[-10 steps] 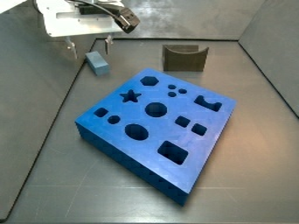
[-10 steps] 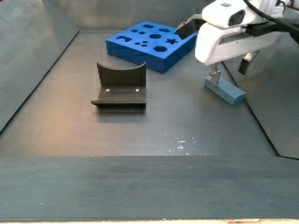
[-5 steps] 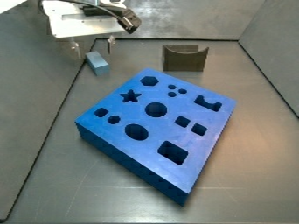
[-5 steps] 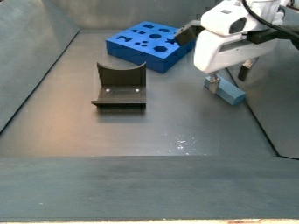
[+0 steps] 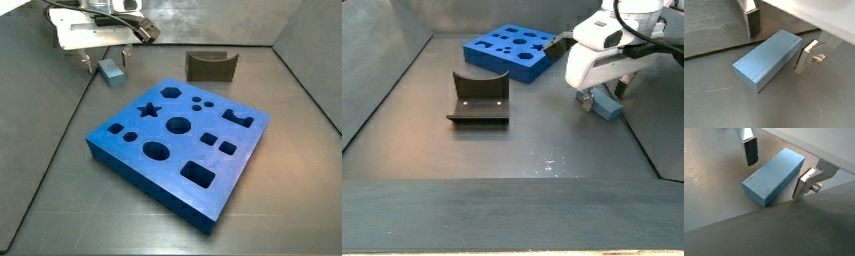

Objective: Pick up the rectangle object. Move up. Place the rectangle object on the fixture. Regrasp the rectangle object. Move to above the board. Insert the rectangle object.
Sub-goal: Pick up the rectangle object.

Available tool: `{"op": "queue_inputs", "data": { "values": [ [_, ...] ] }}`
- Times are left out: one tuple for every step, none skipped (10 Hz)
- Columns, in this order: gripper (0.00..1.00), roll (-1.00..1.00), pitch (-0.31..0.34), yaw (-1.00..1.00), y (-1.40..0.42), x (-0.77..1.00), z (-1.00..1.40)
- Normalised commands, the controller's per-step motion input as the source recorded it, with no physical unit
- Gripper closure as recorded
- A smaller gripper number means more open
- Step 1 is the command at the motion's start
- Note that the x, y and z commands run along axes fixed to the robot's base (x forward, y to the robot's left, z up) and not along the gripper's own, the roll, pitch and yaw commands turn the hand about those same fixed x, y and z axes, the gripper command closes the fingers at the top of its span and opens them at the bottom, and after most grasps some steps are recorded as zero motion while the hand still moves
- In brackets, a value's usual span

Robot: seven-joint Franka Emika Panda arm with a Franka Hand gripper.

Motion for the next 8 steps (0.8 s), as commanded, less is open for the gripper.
{"op": "queue_inputs", "data": {
  "values": [
    [0.00, 0.00, -0.106, 0.00, -0.18, -0.19, -1.00],
    [0.00, 0.01, -0.074, 0.00, -0.17, -0.10, -0.95],
    [0.00, 0.01, -0.051, 0.00, -0.15, -0.04, -0.71],
    [0.00, 0.00, -0.111, 0.00, -0.07, -0.06, -0.37],
    [0.00, 0.00, -0.031, 0.00, 0.00, 0.00, 0.00],
    [0.00, 0.00, -0.271, 0.00, -0.10, -0.16, -1.00],
    [0.00, 0.02, 0.000, 0.00, -0.07, -0.29, -1.00],
    [0.00, 0.01, 0.000, 0.00, -0.07, -0.30, -1.00]
  ]
}}
